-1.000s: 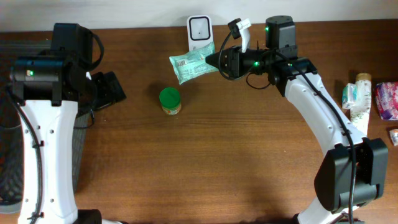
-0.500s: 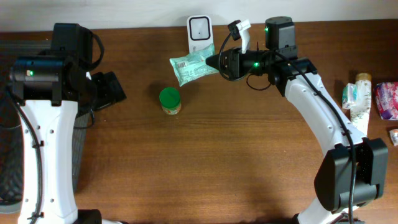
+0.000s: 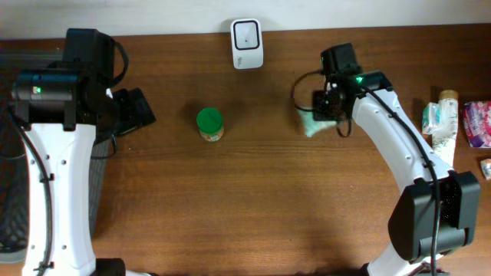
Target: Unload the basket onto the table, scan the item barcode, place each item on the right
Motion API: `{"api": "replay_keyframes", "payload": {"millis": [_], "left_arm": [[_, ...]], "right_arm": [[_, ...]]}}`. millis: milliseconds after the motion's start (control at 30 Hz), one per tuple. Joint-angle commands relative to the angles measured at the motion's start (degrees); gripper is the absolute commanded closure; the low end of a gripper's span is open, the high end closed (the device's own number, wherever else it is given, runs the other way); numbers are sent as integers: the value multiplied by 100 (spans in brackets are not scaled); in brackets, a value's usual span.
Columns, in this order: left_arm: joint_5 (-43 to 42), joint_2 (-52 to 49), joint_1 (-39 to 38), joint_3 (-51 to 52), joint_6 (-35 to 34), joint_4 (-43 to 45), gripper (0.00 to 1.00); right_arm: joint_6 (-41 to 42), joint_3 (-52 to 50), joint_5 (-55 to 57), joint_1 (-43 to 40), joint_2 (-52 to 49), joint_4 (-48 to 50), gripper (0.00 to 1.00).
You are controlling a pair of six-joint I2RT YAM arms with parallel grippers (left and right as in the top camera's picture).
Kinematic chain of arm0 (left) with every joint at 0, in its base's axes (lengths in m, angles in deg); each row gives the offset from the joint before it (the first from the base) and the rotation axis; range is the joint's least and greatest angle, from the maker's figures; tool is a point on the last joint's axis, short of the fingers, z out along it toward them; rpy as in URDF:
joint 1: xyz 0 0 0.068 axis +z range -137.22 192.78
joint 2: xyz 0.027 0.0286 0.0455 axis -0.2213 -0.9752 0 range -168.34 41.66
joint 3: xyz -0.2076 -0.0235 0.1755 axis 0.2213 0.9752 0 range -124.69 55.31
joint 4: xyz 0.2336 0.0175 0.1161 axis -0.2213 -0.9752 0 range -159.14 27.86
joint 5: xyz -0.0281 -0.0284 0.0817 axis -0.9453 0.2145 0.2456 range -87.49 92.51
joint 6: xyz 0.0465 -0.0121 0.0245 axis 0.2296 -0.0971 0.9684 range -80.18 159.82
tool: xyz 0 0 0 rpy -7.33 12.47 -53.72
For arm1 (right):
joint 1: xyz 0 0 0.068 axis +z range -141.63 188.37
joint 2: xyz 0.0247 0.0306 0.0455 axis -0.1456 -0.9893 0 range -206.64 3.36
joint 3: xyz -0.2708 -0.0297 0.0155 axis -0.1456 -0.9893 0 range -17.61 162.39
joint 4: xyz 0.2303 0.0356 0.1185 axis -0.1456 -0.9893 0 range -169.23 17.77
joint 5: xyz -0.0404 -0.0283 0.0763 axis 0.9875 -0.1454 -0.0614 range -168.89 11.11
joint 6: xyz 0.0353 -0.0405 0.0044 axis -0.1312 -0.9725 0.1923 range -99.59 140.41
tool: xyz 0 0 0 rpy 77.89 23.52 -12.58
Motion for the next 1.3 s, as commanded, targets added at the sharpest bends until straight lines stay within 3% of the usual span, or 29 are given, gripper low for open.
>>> {"api": "replay_keyframes", "payload": {"millis": [0, 267, 400, 500, 600, 667, 700, 733, 833, 867, 900, 933, 967, 1033, 1133, 1267], "left_arm": [[0, 92, 22, -61, -72, 0, 1], [-2, 92, 22, -61, -72, 0, 1], [-2, 92, 22, -61, -72, 0, 1], [-2, 92, 22, -61, -72, 0, 1], [-2, 92, 22, -61, -72, 0, 1], [-2, 92, 22, -61, -72, 0, 1], [-2, 92, 22, -61, -72, -2, 1], [0, 92, 22, -61, -72, 0, 1], [-2, 92, 22, -61, -72, 0, 1], [0, 92, 22, -61, -72, 0, 1], [-2, 92, 22, -61, -72, 0, 1], [0, 92, 22, -61, -72, 0, 1], [-2, 92, 22, -61, -72, 0, 1], [-2, 92, 22, -61, -72, 0, 1], [0, 92, 22, -61, -72, -2, 1], [-2, 92, 22, -61, -72, 0, 1]], "right_arm": [[522, 46, 1665, 26, 109, -439, 96], [815, -448, 1843, 175, -326, -586, 95], [813, -448, 1292, 824, -337, -448, 84], [811, -448, 1034, 1443, -337, -304, 46], [813, -415, 356, 1803, -334, -59, 37], [817, -267, 37, 1808, -334, -26, 20], [868, -188, -17, 1753, -334, -68, 4], [1596, -13, -24, 1506, -334, -264, 1], [2544, 2, -579, 988, -337, -164, 1], [2721, 2, -1759, 691, -337, 0, 1], [2719, 2, -2214, 553, -337, 0, 1], [2833, -7, -2140, 396, -345, 42, 23], [3191, -9, -2013, 317, -345, -2, 26], [4666, -61, -1661, 175, -345, -326, 25], [6067, -256, -1335, 133, -378, -365, 19], [6649, -258, -975, 127, -723, -361, 19]]}}
